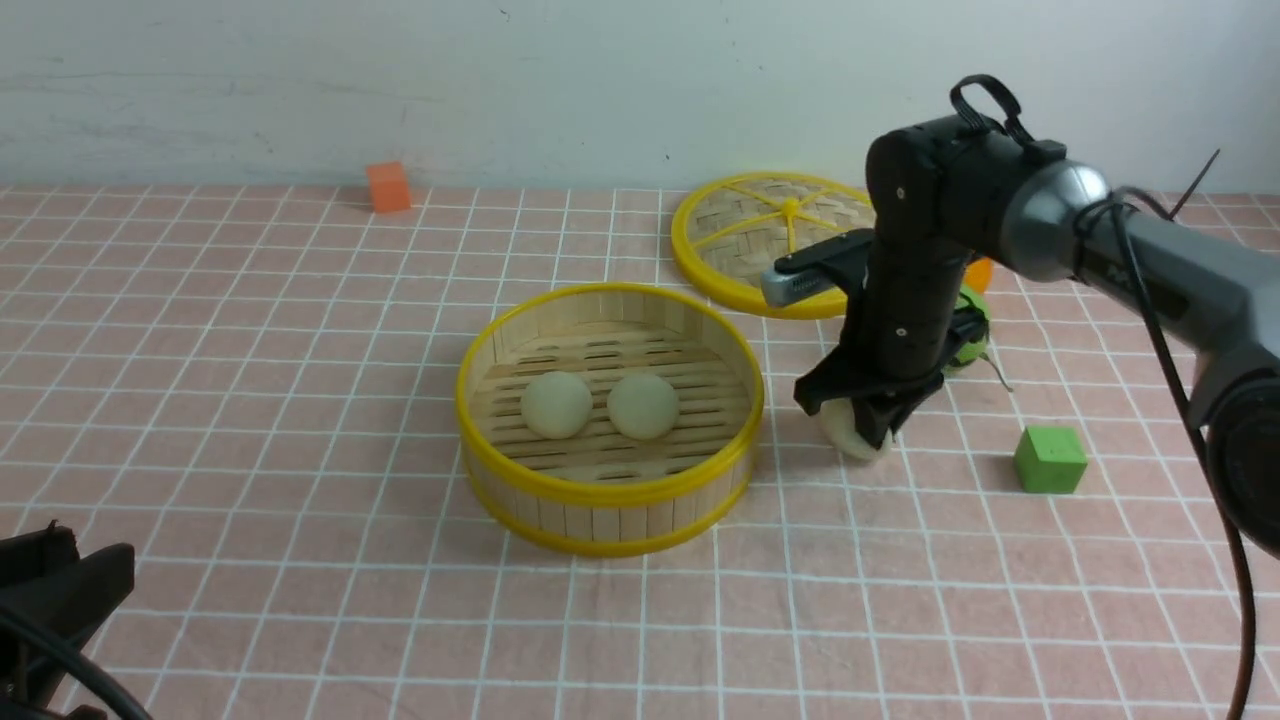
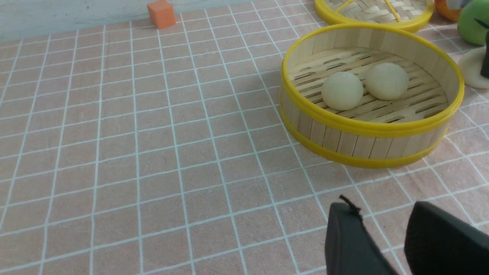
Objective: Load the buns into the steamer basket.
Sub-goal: Use the right arm to grab a steamed stuffed bun, then use the right arm to put the steamed stuffed bun into the steamer
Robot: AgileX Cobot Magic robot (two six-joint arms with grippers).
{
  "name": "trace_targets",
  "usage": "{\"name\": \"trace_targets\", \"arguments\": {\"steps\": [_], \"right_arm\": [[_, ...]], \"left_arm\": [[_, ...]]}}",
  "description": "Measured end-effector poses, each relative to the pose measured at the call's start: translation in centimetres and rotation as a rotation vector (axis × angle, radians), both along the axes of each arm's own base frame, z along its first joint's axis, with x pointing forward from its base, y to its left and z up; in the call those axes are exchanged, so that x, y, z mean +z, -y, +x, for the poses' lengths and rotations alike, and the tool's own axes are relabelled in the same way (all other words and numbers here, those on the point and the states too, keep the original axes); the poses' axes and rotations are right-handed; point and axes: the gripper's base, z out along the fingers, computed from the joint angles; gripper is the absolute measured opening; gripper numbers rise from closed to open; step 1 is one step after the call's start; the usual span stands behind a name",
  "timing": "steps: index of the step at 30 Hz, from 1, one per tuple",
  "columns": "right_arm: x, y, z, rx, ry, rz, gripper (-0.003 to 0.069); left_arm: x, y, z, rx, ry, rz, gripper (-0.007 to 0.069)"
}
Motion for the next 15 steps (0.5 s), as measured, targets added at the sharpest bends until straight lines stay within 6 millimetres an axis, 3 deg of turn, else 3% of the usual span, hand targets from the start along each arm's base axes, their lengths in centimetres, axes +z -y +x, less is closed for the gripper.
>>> {"name": "trace_targets", "arguments": {"steps": [6, 9, 10, 12, 13, 15], "right_arm": [[3.5, -0.5, 0.5, 0.018, 0.102, 0.032, 0.0014], [7.8, -2.1, -0.2, 0.078, 0.211, 0.067, 0.0014], [7.8, -2.3, -0.2, 0.083, 0.211, 0.066, 0.0014], [9.7, -4.1, -1.1, 0.143, 0.257, 0.095, 0.0014], [10.3, -5.9, -2.0, 0.212, 0.274, 0.097, 0.0014], [10.3, -8.5, -3.1, 0.308, 0.286, 0.102, 0.0014]], "left_arm": [[0.0, 0.0, 0.0, 0.000, -0.001, 0.000, 0.0228], [0.0, 0.0, 0.0, 0.000, 0.000, 0.001, 0.0229], [0.0, 0.0, 0.0, 0.000, 0.000, 0.001, 0.0230], [0.0, 0.0, 0.0, 0.000, 0.000, 0.001, 0.0232], [0.0, 0.0, 0.0, 0.000, 0.001, 0.002, 0.0234], [0.0, 0.0, 0.0, 0.000, 0.001, 0.002, 0.0235]]}}
